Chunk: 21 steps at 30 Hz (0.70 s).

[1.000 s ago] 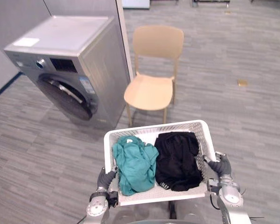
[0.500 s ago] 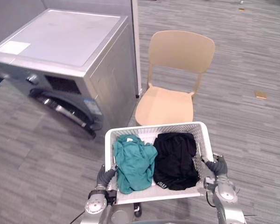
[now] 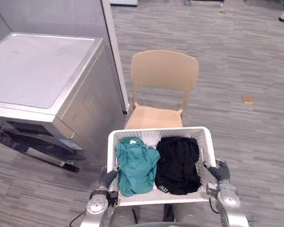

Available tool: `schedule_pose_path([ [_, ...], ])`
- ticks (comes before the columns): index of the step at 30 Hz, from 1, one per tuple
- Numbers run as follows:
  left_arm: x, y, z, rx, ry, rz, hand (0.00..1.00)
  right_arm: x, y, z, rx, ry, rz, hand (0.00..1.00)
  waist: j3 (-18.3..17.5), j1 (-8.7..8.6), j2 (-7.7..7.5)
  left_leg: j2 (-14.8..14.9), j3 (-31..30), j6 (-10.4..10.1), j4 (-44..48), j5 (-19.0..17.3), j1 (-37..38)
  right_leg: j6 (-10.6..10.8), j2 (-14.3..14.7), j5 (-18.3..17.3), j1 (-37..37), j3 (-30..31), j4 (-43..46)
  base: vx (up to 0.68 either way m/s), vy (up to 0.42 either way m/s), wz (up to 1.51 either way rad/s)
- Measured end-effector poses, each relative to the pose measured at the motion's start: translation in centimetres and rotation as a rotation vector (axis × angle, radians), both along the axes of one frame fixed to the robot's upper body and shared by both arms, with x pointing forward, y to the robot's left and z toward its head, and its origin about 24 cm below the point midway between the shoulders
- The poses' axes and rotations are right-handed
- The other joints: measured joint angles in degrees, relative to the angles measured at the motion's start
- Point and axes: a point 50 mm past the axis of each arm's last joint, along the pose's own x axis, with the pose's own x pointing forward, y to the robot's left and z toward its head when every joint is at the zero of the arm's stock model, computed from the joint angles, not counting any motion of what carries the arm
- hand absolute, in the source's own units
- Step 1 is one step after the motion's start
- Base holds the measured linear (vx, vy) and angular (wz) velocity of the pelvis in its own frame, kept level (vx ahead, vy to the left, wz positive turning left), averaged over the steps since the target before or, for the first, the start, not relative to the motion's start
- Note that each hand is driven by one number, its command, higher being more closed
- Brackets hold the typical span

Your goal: Pick up the laundry basket with both hands and put the clothes into the washing machine.

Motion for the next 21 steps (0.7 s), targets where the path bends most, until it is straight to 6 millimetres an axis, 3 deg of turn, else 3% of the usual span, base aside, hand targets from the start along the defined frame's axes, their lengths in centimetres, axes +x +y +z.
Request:
schedule_pose_path([
  [2, 0.1, -0.2, 0.1, -0.003, -0.006, -0.005, 1.00, 0.1, -0.2, 0.1, -0.002, -0.004, -0.005, 1.00, -0.68, 0.10, 1.12, -1.74, -2.64, -1.62, -12.78, 4.33, 0.71, 1.87, -0.03, -0.52, 0.01, 0.18, 0.15, 0.18, 0.168, 0.02],
  [4, 0.1, 0.4, 0.0, 0.036, 0.002, -0.017, 1.00, -0.3, 0.4, -1.0, 0.040, 0.033, -0.025, 1.00, -1.37, 0.16, -1.81, -5.49, -2.52, -0.48, -16.57, 6.33, 2.92, 3.32, -2.10, -0.10, 0.30, 3.95, -2.12, 0.19, 0.141, 0.12],
  [9, 0.8, 0.5, 0.4, 0.061, -0.021, -0.007, 1.00, 1.0, 0.7, -1.4, 0.054, 0.037, -0.022, 1.00, 1.02, 1.07, -2.60, -7.31, -1.67, 0.08, -16.80, 6.56, 2.95, 4.34, -3.57, 1.00, -0.48, 7.00, -3.03, 0.08, 0.100, -0.13],
  [12, 3.5, 0.5, 2.4, 0.087, -0.126, 0.019, 1.00, 4.1, 1.1, 0.8, 0.042, -0.069, -0.017, 1.00, 3.73, 1.25, -2.79, -6.98, -0.74, 0.32, -15.88, 6.42, -4.85, 4.36, -3.54, 0.99, -11.75, 9.44, 2.27, -0.14, 0.060, -0.49],
  [16, 8.5, 0.1, 6.6, 0.110, -0.315, 0.074, 1.00, 8.4, 1.4, 5.1, 0.016, -0.247, -0.059, 1.00, 11.59, 1.03, -3.39, -5.85, 1.13, 0.88, -11.54, 6.08, -14.33, 4.51, -3.60, 1.01, -23.71, 12.07, 8.60, -0.19, 0.027, -0.40],
  [21, 12.4, -0.4, 9.7, 0.108, -0.413, 0.103, 1.00, 10.9, 1.6, 7.6, 0.030, -0.337, -0.119, 1.00, 13.29, 1.06, -2.87, -5.07, 1.72, 1.58, -8.91, 6.01, -21.76, 4.99, -3.44, 1.71, -31.08, 12.65, 10.32, -0.07, 0.011, -0.14],
])
